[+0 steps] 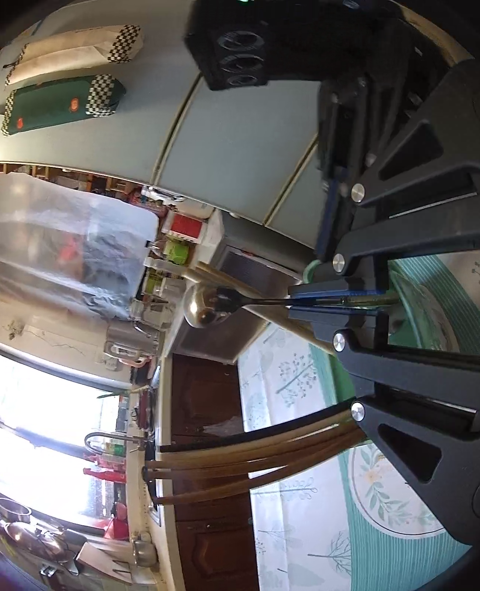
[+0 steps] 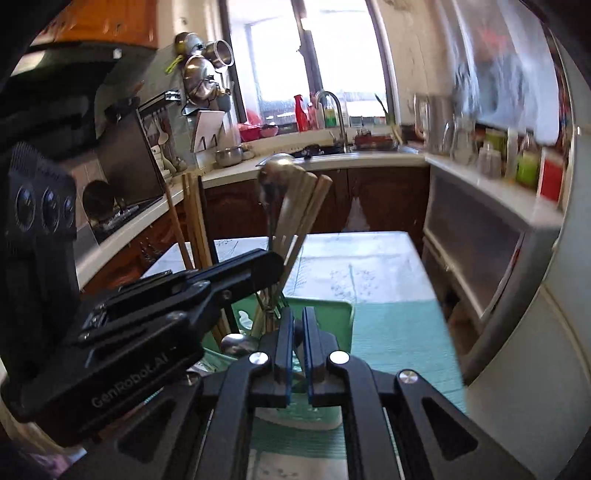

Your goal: Organize utensils

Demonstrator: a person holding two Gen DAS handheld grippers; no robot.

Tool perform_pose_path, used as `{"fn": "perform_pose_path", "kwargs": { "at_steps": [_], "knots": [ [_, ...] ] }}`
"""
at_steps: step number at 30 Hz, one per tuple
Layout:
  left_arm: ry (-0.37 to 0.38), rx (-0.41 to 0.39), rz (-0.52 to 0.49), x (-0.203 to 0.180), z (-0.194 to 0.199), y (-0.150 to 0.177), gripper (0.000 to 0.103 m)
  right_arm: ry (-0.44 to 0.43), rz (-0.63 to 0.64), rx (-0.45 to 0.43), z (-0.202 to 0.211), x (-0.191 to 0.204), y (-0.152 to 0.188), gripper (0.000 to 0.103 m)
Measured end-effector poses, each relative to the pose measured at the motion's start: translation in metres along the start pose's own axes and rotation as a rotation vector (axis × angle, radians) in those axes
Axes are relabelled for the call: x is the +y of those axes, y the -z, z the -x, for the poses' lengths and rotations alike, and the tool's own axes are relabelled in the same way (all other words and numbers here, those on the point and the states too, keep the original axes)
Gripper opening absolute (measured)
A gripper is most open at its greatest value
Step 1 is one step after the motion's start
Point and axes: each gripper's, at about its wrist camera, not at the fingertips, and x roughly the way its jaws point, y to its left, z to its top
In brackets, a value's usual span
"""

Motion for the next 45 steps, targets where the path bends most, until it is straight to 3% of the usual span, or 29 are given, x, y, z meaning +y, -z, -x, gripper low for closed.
{"fn": "perform_pose_path", "kwargs": {
  "at_steps": [3, 6, 10, 11, 19, 30, 34, 38, 45],
  "knots": [
    [0.005, 0.049, 0.000, 0.003, -0.005, 0.007, 0.002, -0.032, -0.046, 0.006, 0.000, -0.008, -0.001, 0.005],
    [0.001, 0.079, -0.019, 0.002, -0.006, 0.013, 0.010, -0.037, -0.045, 0.002, 0.002, -0.011, -0.001, 0.005],
    [-0.010, 0.105, -0.023, 0.000, 0.003, 0.012, 0.037, -0.040, -0.072, 0.008, 0.002, -0.017, -0.002, 0.005],
    [-0.018, 0.105, -0.021, 0.000, 0.007, 0.011, 0.039, -0.037, -0.076, 0.008, 0.001, -0.017, -0.002, 0.005],
    [-0.099, 0.176, -0.012, 0.002, 0.058, 0.003, 0.039, -0.053, -0.121, -0.009, 0.019, -0.017, 0.004, 0.005],
    [-0.278, 0.420, 0.102, 0.068, 0.110, 0.041, 0.039, -0.103, -0.137, 0.084, 0.022, 0.011, 0.034, 0.005],
    [-0.302, 0.534, 0.174, 0.093, 0.103, 0.063, 0.039, -0.130, -0.133, 0.131, 0.011, 0.026, 0.046, 0.006],
    [-0.311, 0.649, 0.216, 0.106, 0.083, 0.077, 0.039, -0.142, -0.145, 0.181, -0.002, 0.038, 0.058, 0.022],
    [-0.308, 0.778, 0.266, 0.106, 0.035, 0.091, 0.039, -0.121, -0.254, 0.298, -0.032, 0.039, 0.079, 0.022]
  ]
}}
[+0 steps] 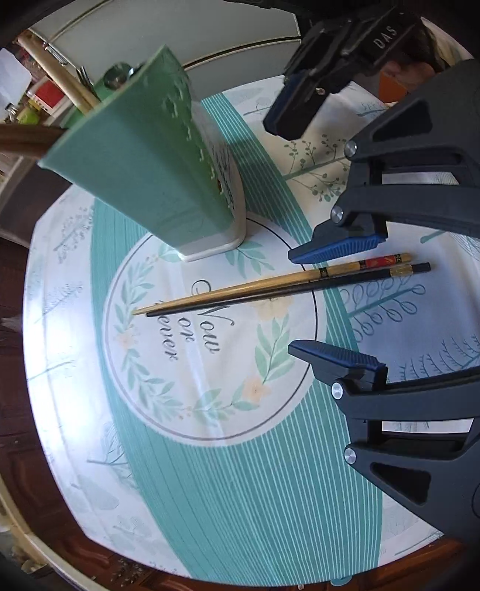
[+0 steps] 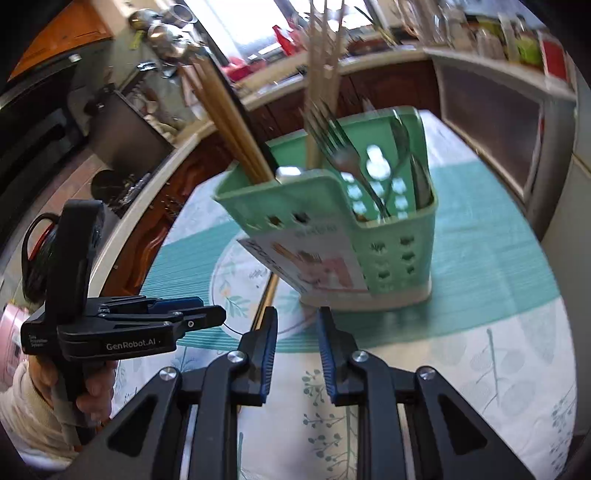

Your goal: Organize utensils

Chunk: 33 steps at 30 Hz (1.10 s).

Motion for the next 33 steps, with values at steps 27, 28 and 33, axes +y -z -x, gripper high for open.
{"fn": "perform_pose_path", "kwargs": {
  "at_steps": [27, 28, 33],
  "knots": [
    [-0.030, 0.090, 0.029, -0.013, -0.041, -0.034, 0.030, -0.014, -0.057, 0.087, -0.033, -0.006, 0.017, 0.022],
    [-0.048, 0.094, 0.019, -0.016, -0.043, -0.035, 0.030, -0.014, -0.057, 0.086, -0.034, -0.007, 0.017, 0.022],
    [-0.149, 0.126, -0.066, -0.038, -0.050, -0.041, 0.030, -0.012, -0.064, 0.085, -0.034, -0.009, 0.018, 0.022]
  ]
}}
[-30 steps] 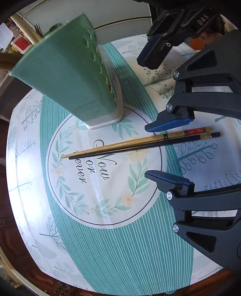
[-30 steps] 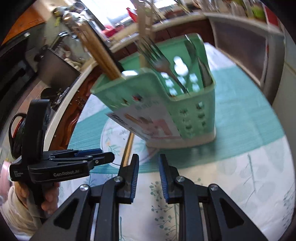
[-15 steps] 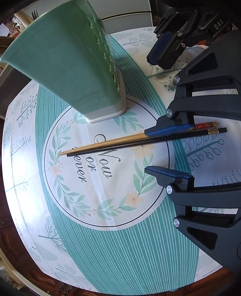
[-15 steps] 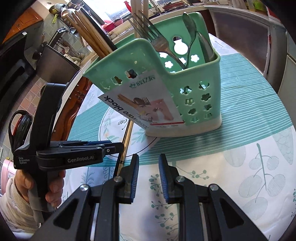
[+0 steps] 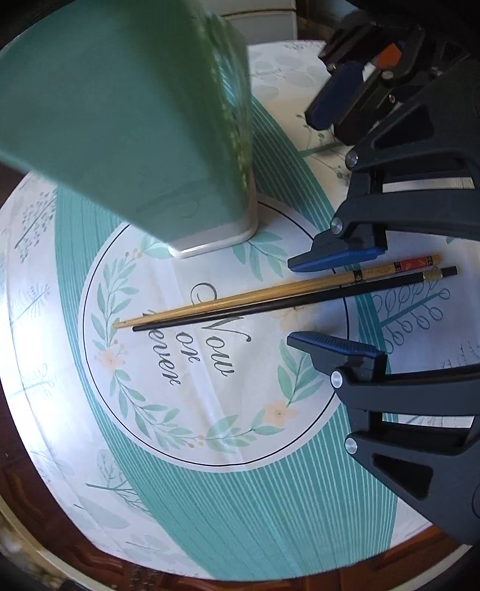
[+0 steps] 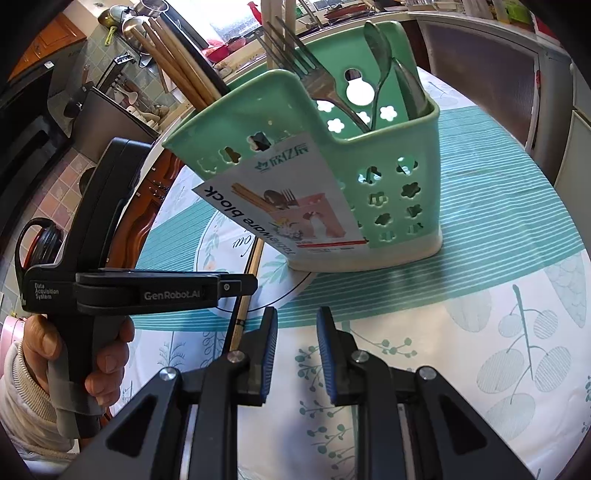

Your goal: Organize utensils

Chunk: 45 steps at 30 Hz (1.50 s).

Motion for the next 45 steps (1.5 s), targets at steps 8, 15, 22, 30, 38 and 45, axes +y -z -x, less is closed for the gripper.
{"fn": "perform_pose_path", "kwargs": {
  "at_steps": [8, 15, 22, 30, 38, 45],
  "knots": [
    [-0.025, 0.103, -0.073, -0.010, 0.000, 0.000, 0.010, -0.003, -0.009, -0.003, 0.002, -0.004, 0.003, 0.022],
    [0.040, 0.076, -0.052, -0.002, 0.008, 0.019, 0.009, -0.011, -0.022, 0.001, 0.002, -0.008, 0.006, 0.022],
    [0.086, -0.107, 0.013, 0.005, 0.044, 0.045, 0.009, -0.017, -0.005, -0.001, 0.003, -0.006, 0.008, 0.022],
    [0.111, -0.473, 0.010, 0.002, 0.121, 0.076, 0.009, -0.040, 0.043, 0.002, 0.004, 0.005, 0.011, 0.022],
    [0.137, -0.783, -0.074, -0.014, 0.231, 0.085, 0.002, -0.042, 0.102, -0.026, 0.018, 0.021, 0.014, 0.022],
    [0.201, -0.911, -0.117, -0.037, 0.300, 0.057, 0.000, -0.043, 0.098, -0.083, 0.040, 0.017, 0.009, 0.022]
  ]
}}
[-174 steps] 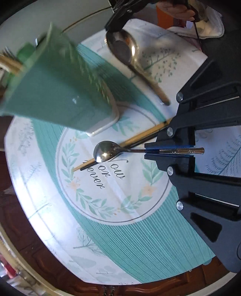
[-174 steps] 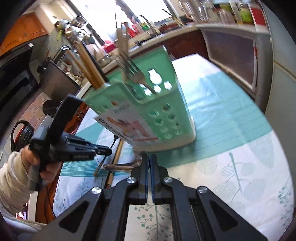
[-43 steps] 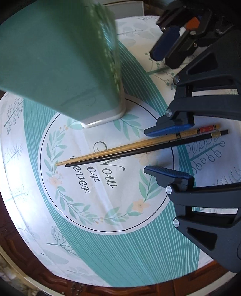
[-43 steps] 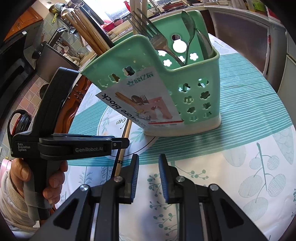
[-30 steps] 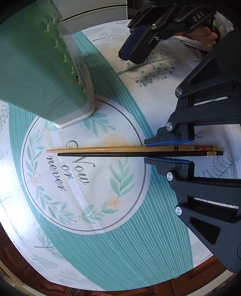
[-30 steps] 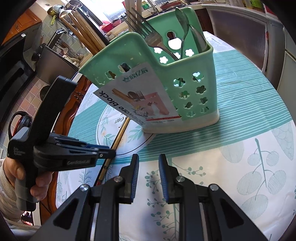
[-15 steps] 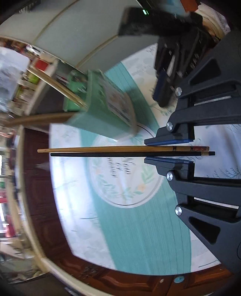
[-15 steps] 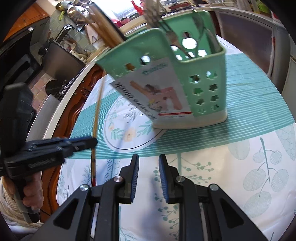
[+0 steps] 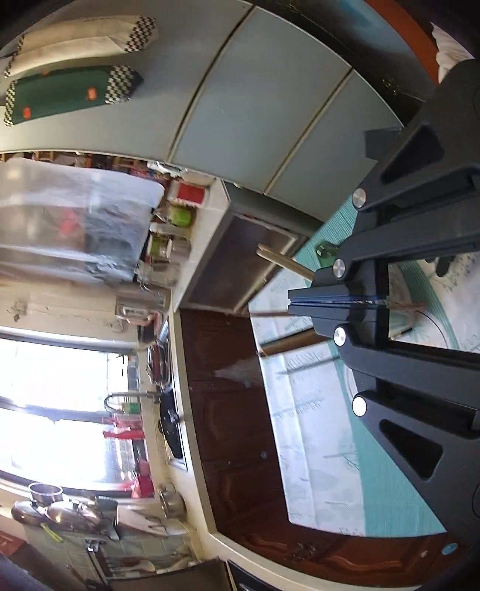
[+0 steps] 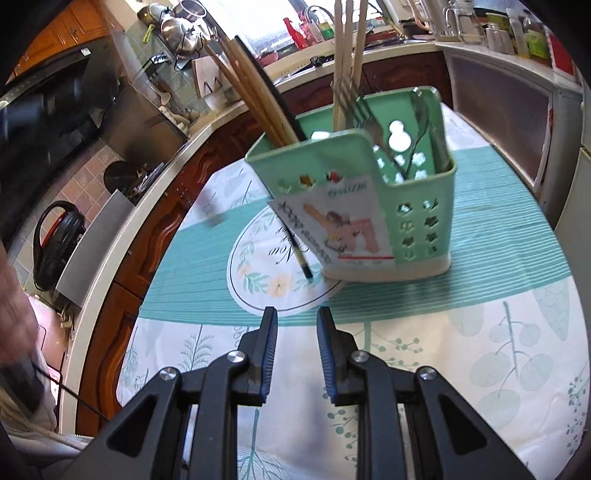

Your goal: Organize utensils

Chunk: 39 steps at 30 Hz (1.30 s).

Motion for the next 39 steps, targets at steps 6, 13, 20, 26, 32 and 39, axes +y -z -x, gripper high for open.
{"fn": "perform_pose_path", "kwargs": {
  "at_steps": [6, 13, 20, 26, 32, 39],
  "knots": [
    [0.003, 0.023, 0.018, 0.000, -0.010, -0.017, 0.000, 0.007, -0.015, -0.021, 0.008, -0.005, -0.001, 0.022],
    [-0.041, 0.107, 0.065, 0.041, -0.032, 0.039, 0.000, 0.022, -0.034, 0.022, -0.001, -0.018, -0.002, 0.022],
    [-0.114, 0.226, 0.172, 0.090, -0.041, 0.088, 0.000, 0.003, -0.074, 0.165, -0.026, -0.014, -0.003, 0.025],
    [-0.147, 0.313, 0.237, 0.122, -0.047, 0.120, 0.000, 0.145, 0.031, 0.282, -0.052, 0.021, -0.008, 0.025],
    [-0.140, 0.364, 0.286, 0.146, -0.059, 0.139, 0.000, 0.321, 0.145, 0.415, -0.088, 0.045, -0.002, 0.021],
    [-0.132, 0.430, 0.292, 0.167, -0.093, 0.145, 0.000, 0.316, 0.160, 0.464, -0.088, 0.047, 0.003, 0.005]
  ]
}}
